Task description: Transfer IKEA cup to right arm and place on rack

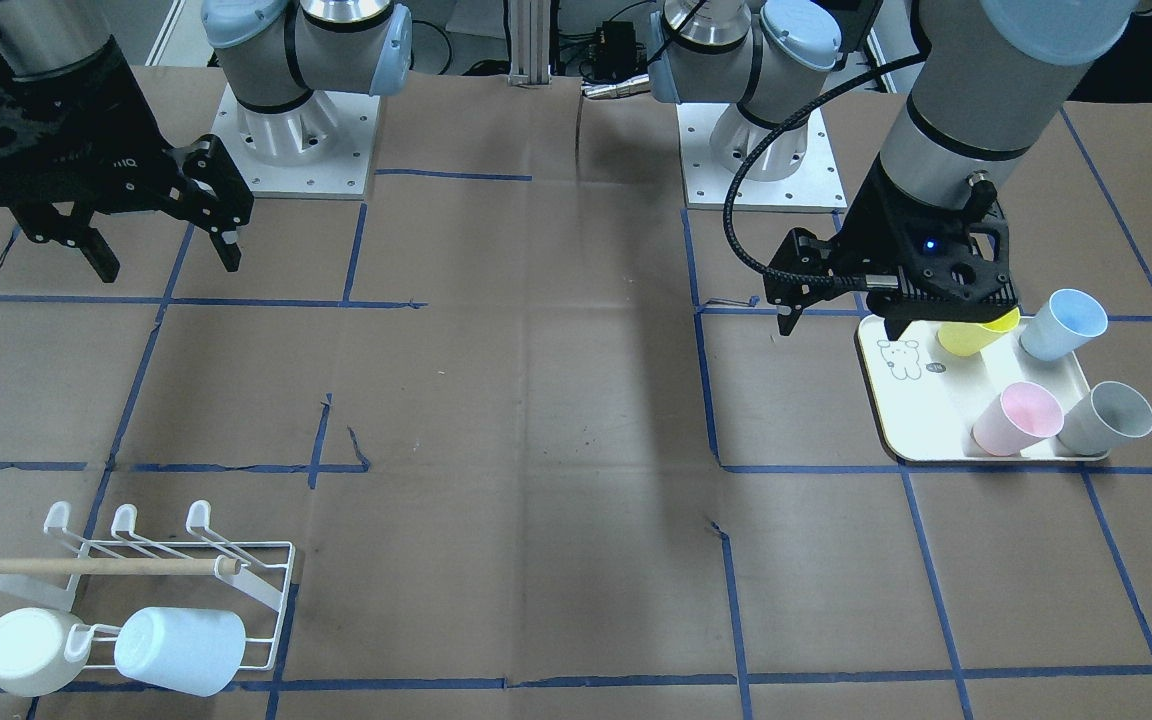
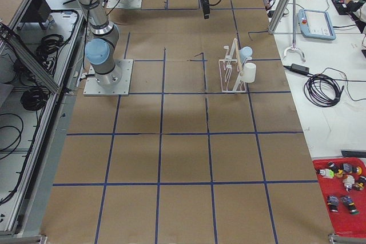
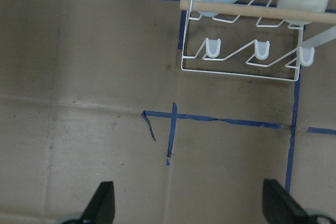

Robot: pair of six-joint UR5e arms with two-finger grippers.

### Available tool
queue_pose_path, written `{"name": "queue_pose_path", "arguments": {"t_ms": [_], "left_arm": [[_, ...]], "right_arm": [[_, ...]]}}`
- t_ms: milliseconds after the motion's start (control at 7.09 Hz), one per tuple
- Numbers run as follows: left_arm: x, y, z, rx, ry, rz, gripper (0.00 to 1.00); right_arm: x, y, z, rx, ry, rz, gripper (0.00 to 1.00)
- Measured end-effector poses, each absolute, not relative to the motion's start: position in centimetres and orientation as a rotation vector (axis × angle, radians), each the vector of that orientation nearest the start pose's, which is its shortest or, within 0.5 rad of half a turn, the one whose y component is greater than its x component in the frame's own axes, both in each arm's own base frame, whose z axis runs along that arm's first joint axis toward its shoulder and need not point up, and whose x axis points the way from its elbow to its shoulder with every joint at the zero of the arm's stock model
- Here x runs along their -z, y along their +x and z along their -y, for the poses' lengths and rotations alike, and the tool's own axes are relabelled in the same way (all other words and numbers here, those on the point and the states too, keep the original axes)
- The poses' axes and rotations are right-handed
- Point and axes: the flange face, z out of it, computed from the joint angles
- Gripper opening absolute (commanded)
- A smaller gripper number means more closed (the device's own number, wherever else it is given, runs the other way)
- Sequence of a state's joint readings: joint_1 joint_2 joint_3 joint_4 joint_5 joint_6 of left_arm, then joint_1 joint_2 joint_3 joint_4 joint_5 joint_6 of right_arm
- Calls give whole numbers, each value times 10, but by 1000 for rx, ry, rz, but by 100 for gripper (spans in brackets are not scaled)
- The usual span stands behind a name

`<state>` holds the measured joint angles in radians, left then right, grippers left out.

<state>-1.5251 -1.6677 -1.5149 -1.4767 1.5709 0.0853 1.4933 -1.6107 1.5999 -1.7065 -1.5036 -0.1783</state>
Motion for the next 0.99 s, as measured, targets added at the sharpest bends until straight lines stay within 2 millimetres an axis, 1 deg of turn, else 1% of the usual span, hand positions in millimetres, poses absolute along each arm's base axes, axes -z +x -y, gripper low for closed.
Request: {"name": "queue_pose_path", "arguments": {"t_ms": [141, 282, 565, 706, 847, 988], "left_arm": [[-473, -109, 544, 76, 59, -3135, 100], [-472, -108, 545, 73, 57, -3135, 100], [-471, -108, 546, 72, 55, -3134, 100], [-471, -108, 546, 72, 55, -3134, 100], [-471, -108, 545, 73, 56, -3134, 100], [-472, -108, 545, 74, 57, -3134, 100]], "right_arm": [[-503, 105, 496, 202, -174, -3080, 100], [-505, 109, 491, 196, -191, -3081, 100], [-523, 113, 468, 190, -191, -3087, 100], [-527, 115, 459, 179, -189, -3086, 100], [-528, 119, 456, 172, -196, -3082, 100], [-528, 126, 453, 171, -217, -3078, 100]]}}
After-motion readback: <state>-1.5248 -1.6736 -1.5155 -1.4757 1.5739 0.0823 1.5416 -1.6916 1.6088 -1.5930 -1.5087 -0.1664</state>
